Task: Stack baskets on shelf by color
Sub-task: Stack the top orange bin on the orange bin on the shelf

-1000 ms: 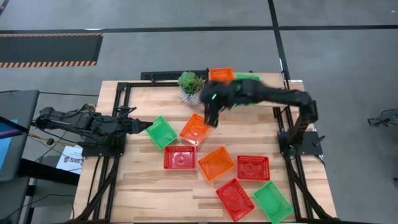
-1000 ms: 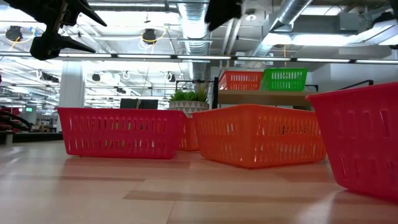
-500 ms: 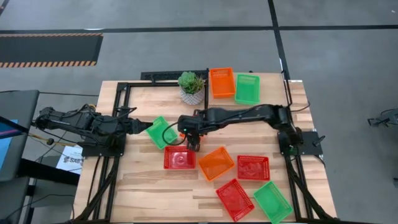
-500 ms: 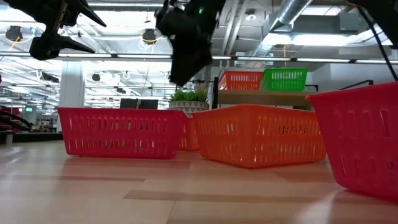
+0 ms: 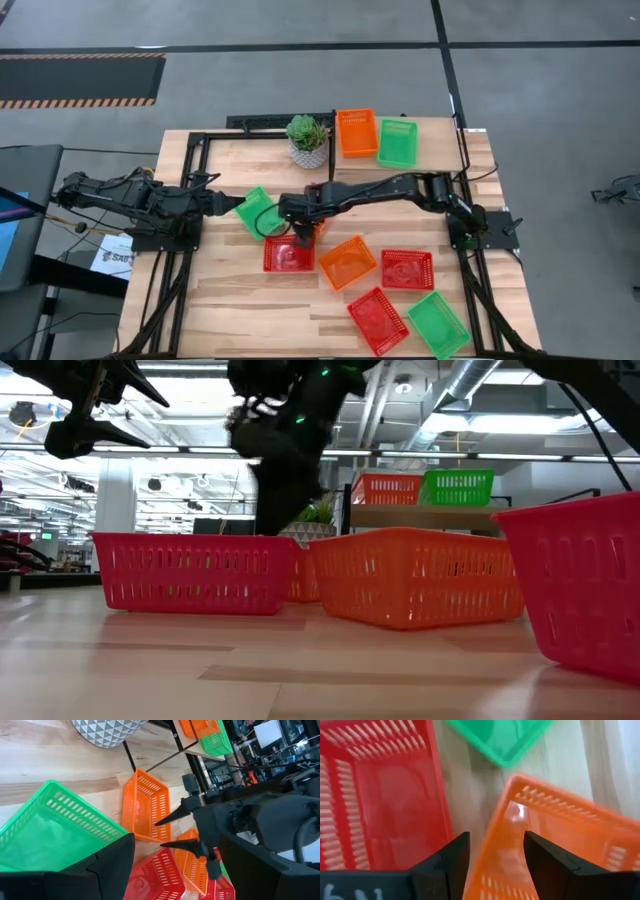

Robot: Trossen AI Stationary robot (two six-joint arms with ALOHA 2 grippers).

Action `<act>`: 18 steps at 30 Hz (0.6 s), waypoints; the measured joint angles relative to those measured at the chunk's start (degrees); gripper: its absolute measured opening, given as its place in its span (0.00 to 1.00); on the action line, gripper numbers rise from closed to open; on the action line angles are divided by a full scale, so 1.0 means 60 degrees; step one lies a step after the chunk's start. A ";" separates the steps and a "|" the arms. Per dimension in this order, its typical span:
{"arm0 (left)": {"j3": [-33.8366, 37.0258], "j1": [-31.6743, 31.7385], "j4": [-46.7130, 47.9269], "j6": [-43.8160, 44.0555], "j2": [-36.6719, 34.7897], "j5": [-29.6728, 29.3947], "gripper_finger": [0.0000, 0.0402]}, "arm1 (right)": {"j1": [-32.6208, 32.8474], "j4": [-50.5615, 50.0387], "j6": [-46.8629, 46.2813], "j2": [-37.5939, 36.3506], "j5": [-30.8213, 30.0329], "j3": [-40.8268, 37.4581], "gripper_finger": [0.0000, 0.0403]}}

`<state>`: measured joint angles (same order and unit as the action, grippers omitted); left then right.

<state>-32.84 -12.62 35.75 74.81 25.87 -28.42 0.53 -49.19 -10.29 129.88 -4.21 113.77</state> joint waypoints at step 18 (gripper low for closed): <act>0.0004 0.0000 0.0166 0.0172 0.0017 -0.0059 0.68 | -0.0051 -0.0444 -0.0360 0.0738 0.0235 0.0016 0.28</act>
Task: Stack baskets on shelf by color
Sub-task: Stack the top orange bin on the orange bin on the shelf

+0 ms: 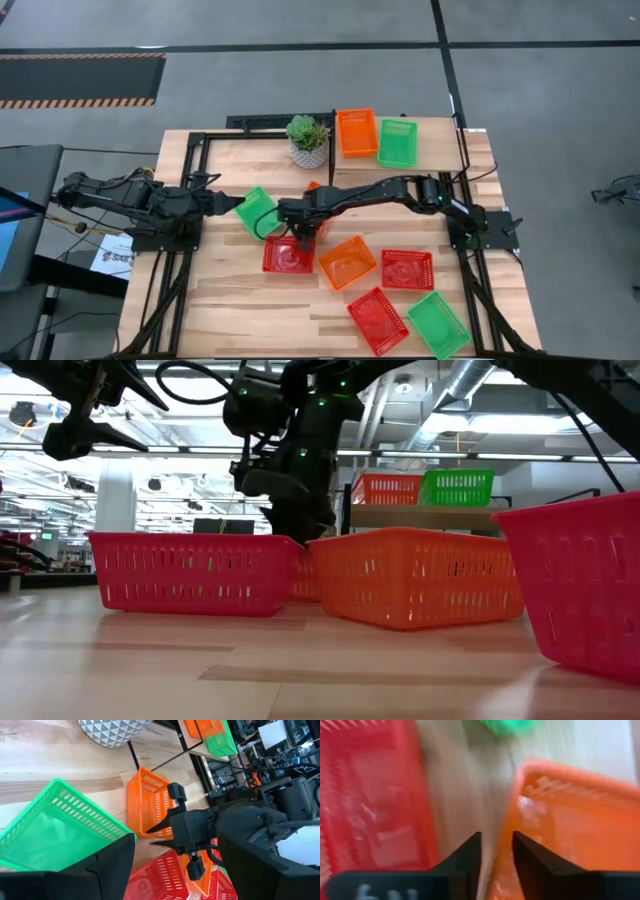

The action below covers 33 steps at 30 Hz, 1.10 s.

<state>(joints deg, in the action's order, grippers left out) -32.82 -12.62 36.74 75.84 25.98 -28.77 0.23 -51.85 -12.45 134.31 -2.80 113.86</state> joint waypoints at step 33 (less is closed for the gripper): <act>0.0000 0.0004 0.0046 0.0009 0.0002 0.0084 0.68 | -0.1274 -0.0125 0.2005 -0.6783 0.3334 0.0033 0.01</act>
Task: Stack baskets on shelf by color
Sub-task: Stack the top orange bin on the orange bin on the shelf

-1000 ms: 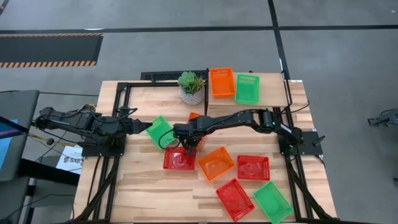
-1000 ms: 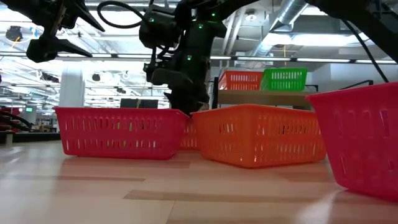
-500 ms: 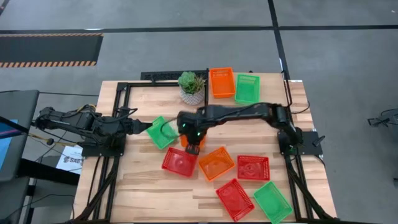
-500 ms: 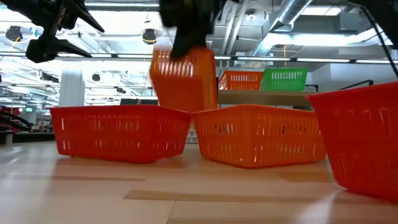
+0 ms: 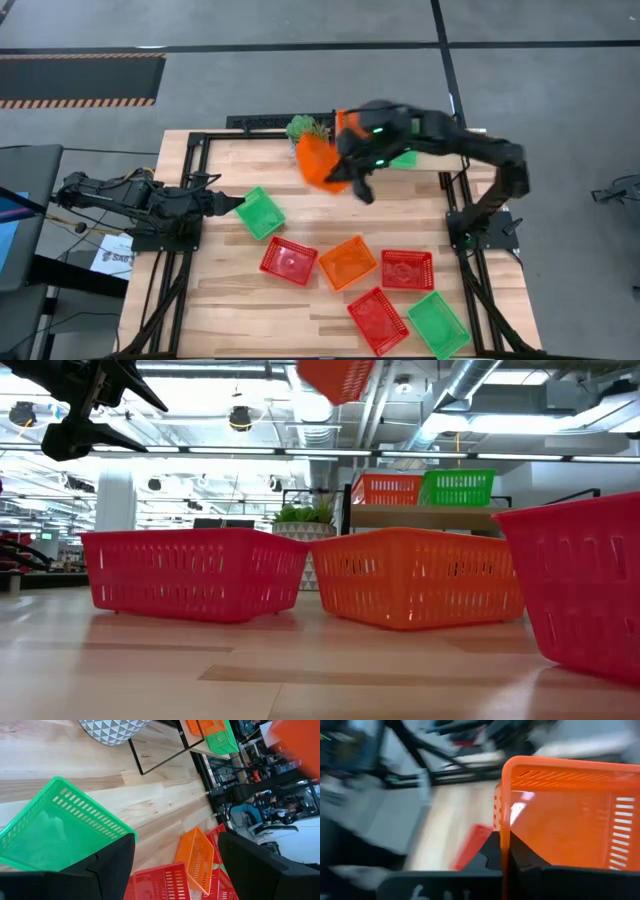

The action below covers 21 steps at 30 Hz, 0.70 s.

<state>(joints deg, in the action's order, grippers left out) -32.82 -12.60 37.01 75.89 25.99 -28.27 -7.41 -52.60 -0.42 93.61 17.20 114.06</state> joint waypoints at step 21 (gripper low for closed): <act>0.0000 0.0000 0.0009 0.0065 0.0001 -0.0093 0.68 | -0.2405 -0.3391 0.5256 0.1217 -0.4799 -0.0026 0.02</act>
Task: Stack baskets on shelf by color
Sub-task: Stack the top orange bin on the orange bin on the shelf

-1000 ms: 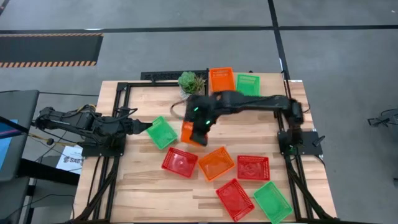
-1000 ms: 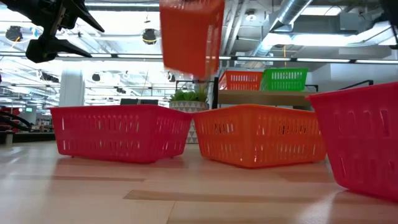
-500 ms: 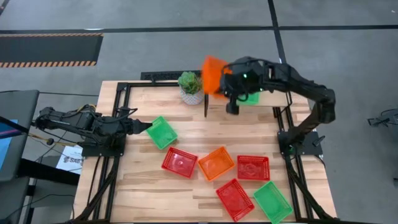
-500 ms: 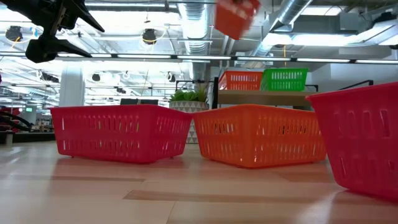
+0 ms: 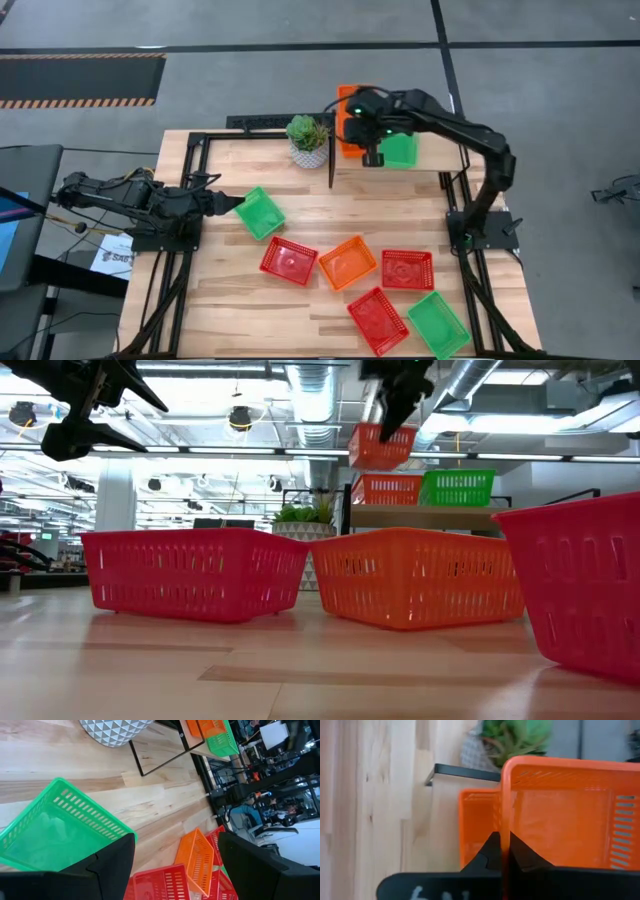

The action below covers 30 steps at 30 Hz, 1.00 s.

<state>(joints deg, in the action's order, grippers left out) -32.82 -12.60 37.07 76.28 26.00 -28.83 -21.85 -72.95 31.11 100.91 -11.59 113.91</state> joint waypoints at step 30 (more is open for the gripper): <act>0.0000 0.0000 0.0173 -0.0020 0.0000 -0.0009 0.68 | -0.0538 -0.0535 -0.0759 0.0894 0.1486 0.0000 0.04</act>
<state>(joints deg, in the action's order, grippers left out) -32.82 -12.60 38.11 76.16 26.00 -28.88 -25.07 -76.16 26.56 106.28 -2.67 113.91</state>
